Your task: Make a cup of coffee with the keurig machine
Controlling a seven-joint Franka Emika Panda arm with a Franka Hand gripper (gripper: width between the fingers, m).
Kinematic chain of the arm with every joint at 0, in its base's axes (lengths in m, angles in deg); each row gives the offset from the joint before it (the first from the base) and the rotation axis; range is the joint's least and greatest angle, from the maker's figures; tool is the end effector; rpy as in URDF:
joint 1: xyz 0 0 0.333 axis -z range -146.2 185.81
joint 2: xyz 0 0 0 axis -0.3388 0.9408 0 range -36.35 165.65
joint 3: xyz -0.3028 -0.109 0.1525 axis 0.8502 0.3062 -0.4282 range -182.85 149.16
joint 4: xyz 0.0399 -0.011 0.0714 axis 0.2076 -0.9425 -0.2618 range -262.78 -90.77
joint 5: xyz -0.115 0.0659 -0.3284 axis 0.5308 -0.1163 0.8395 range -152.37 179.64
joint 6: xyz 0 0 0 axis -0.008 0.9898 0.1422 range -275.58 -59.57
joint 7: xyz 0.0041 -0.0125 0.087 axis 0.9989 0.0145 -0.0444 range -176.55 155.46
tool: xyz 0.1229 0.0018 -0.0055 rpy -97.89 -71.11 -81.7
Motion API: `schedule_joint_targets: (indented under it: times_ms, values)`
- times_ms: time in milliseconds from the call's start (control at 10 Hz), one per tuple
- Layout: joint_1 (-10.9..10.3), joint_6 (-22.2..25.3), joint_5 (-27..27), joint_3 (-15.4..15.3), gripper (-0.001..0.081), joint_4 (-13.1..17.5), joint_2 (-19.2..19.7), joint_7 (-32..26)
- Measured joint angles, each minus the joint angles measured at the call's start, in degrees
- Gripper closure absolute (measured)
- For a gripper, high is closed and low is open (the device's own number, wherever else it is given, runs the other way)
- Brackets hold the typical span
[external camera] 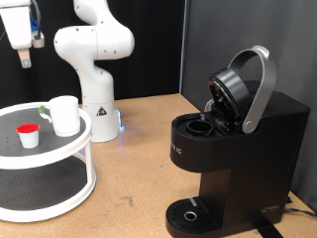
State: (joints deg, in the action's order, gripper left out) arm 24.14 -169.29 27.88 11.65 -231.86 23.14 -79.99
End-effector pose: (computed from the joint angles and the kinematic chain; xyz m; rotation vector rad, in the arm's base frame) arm 0.2253 -0.2024 0.5070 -2.8509 -1.2423 -0.1378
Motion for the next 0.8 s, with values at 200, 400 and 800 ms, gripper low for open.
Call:
schedule_joint_targets:
  times_ms: [200,400,800]
  values:
    - [0.0,-4.01,0.74,0.24,0.0006,-1.1,2.47,0.2]
    - [0.0,-7.68,1.56,0.9,0.0006,-2.02,5.57,0.07]
    - [0.01,-15.96,2.66,2.74,0.0006,-5.19,10.88,-0.31]
